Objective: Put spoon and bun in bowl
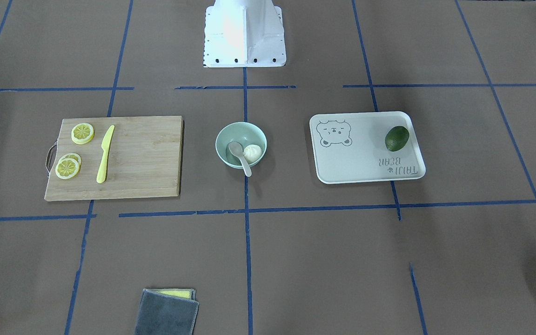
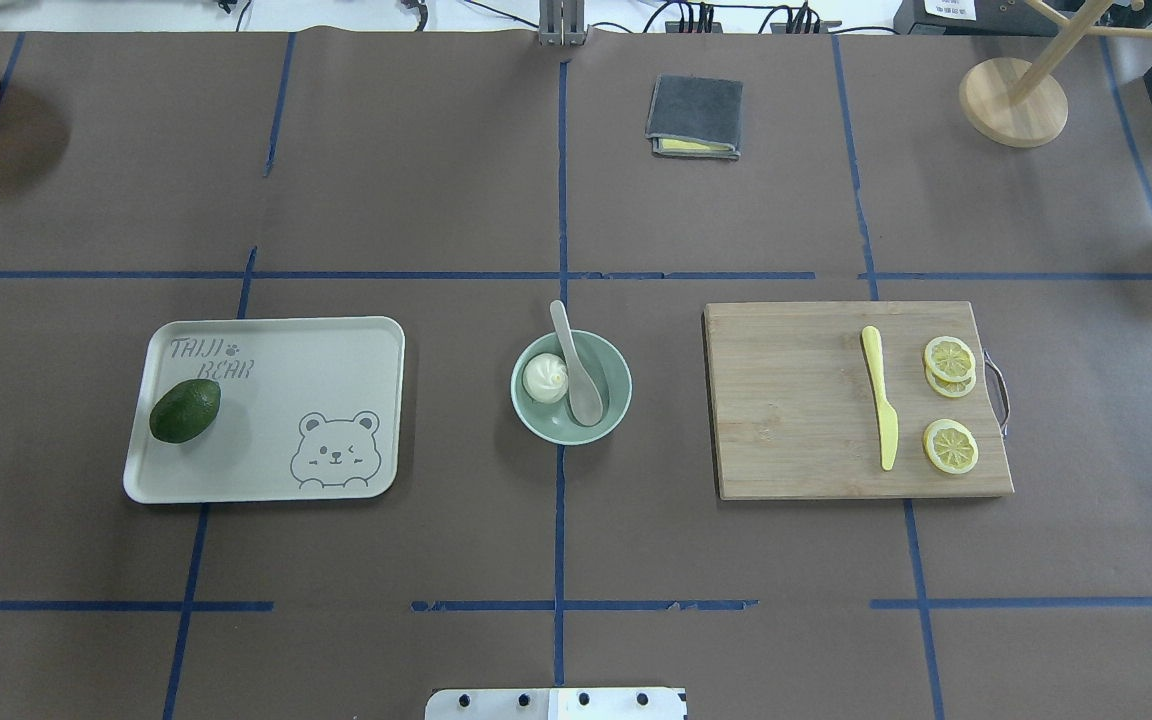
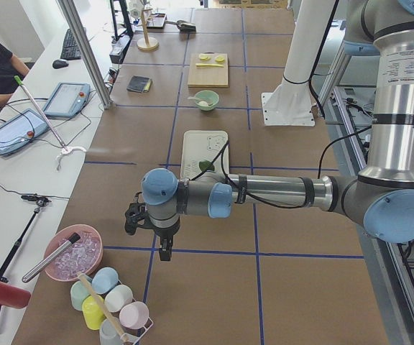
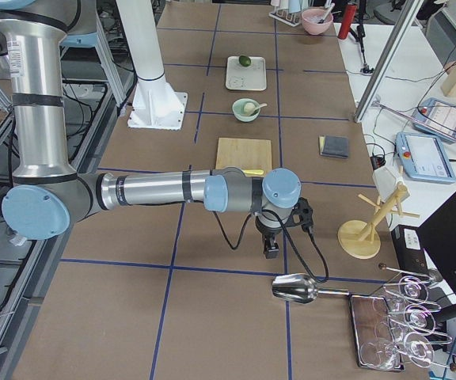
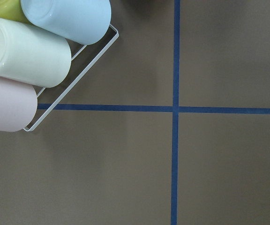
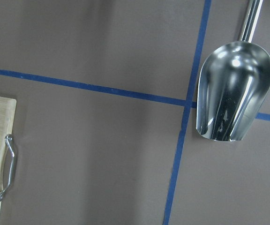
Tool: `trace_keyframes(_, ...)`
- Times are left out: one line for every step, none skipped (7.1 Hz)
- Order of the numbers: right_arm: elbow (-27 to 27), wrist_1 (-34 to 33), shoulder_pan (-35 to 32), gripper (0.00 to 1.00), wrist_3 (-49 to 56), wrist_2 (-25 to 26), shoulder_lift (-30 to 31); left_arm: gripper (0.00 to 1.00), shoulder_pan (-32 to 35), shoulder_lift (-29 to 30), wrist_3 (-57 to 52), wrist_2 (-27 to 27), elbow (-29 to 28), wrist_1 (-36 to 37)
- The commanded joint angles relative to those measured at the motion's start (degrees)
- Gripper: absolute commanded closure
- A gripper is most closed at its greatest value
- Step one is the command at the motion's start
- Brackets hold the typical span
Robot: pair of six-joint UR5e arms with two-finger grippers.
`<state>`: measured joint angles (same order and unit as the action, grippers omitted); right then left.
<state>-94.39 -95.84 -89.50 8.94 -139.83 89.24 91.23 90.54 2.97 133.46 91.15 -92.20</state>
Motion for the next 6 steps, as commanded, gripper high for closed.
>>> trace_keyframes(2.54,2.57,-0.14,0.0,0.03,0.26,1.46,0.0,0.0,-0.01,-0.07,-0.22,-0.45,0.0)
trace_keyframes(2.97,3.46,-0.23,0.0,-0.06,0.35,1.81,0.0,0.0,-0.01,0.02,-0.14,-0.45,0.0)
trace_keyframes(3.5,3.55,-0.15,0.0,-0.41,0.35,1.73,0.0,0.0,-0.01,0.02,-0.22,-0.45,0.0)
trace_keyframes(3.94,3.64,-0.14,0.0,-0.5,0.26,1.73,0.0,0.0,-0.01,0.02,-0.31,-0.54,0.0)
trace_keyframes(3.86,3.64,-0.14,0.0,-0.5,0.26,1.56,0.0,0.0,-0.01,0.02,-0.31,-0.54,0.0)
trace_keyframes(3.86,3.64,-0.14,0.0,-0.59,0.26,1.29,0.0,0.0,-0.1,0.1,-0.14,-0.54,0.0)
